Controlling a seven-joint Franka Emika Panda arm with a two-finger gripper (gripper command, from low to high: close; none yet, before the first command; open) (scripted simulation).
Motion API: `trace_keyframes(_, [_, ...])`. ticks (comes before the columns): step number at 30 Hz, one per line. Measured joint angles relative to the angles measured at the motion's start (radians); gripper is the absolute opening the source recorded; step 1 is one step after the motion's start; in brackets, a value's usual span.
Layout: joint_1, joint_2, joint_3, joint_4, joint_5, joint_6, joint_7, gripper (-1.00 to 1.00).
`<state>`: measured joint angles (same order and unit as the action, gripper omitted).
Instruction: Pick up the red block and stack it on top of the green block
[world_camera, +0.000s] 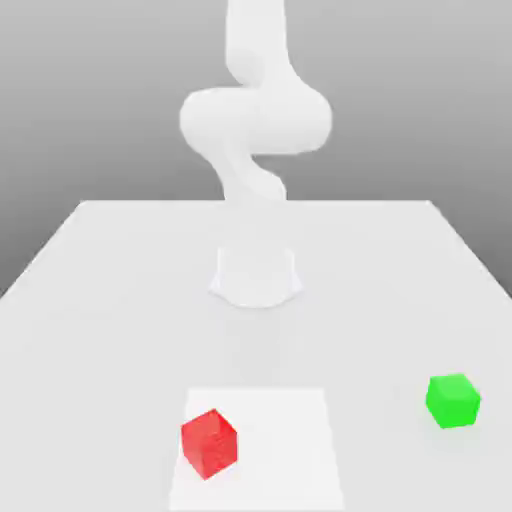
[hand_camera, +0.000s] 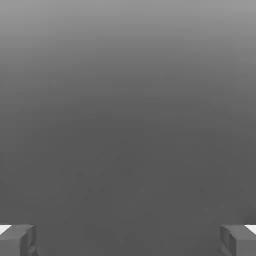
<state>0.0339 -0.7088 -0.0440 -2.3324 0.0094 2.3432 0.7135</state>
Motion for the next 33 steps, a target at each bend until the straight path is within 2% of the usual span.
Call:
trace_keyframes(8, [0.096,0.296,-0.132,-0.105,0.043,0.14,-0.289,0.0])
trace_keyframes(15, [0.138,0.552,-0.204,-0.195,0.09,0.259,-0.545,0.0])
trace_keyframes(22, [0.115,0.799,-0.219,-0.283,0.08,0.383,-0.755,0.0])
trace_keyframes(27, [0.061,0.978,-0.148,-0.269,0.172,0.521,-0.851,0.0])
trace_keyframes(28, [0.044,1.012,-0.126,-0.263,0.192,0.549,-0.867,-1.0])
trace_keyframes(33, [0.044,1.012,-0.126,-0.263,0.192,0.546,-0.866,-1.0])
